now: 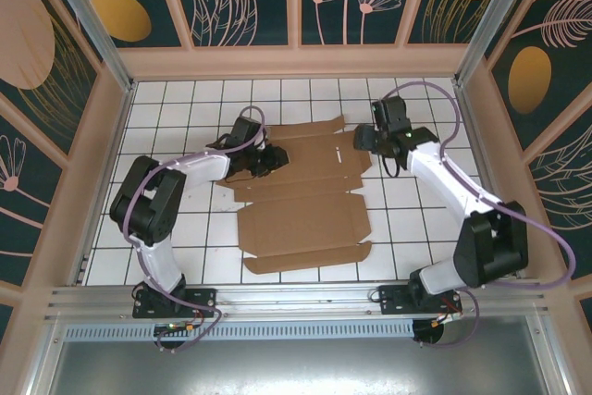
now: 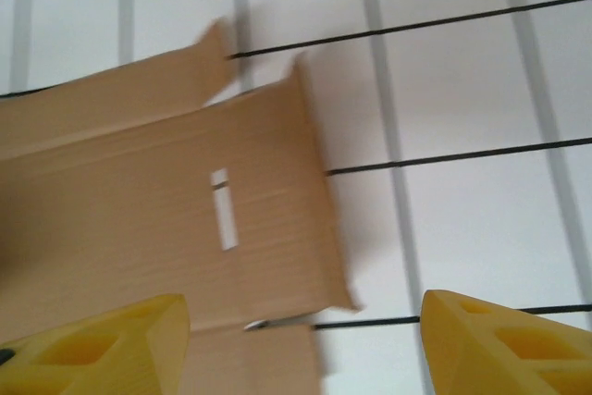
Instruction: Fold the paper box
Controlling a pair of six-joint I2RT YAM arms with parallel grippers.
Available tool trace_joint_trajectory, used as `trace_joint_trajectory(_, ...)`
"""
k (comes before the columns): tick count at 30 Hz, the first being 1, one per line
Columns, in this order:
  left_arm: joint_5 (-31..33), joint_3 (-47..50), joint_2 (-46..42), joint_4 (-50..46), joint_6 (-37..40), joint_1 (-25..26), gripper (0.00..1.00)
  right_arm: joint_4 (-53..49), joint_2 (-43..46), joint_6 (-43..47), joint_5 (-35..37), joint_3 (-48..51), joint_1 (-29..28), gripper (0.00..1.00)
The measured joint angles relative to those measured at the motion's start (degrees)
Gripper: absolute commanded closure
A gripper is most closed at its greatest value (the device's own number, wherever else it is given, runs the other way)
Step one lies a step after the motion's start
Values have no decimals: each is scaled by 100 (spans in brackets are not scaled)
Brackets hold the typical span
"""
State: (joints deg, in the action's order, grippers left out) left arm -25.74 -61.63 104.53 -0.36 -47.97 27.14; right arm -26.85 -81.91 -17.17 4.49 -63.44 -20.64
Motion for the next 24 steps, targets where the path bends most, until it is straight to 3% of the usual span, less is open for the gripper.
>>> trace_joint_trajectory(4, -133, 57, -385, -13, 20, 46, 74, 245, 46, -133, -927, 765, 46, 34)
trace_joint_trajectory(12, 26, 1132, -573, -302, 59, 321, 77, 686, -387, -317, -1945, 1469, 549, 32)
trace_joint_trajectory(24, 181, 1119, -282, -413, 144, 315, 80, 1370, -1202, -382, -2774, 1596, 669, 33)
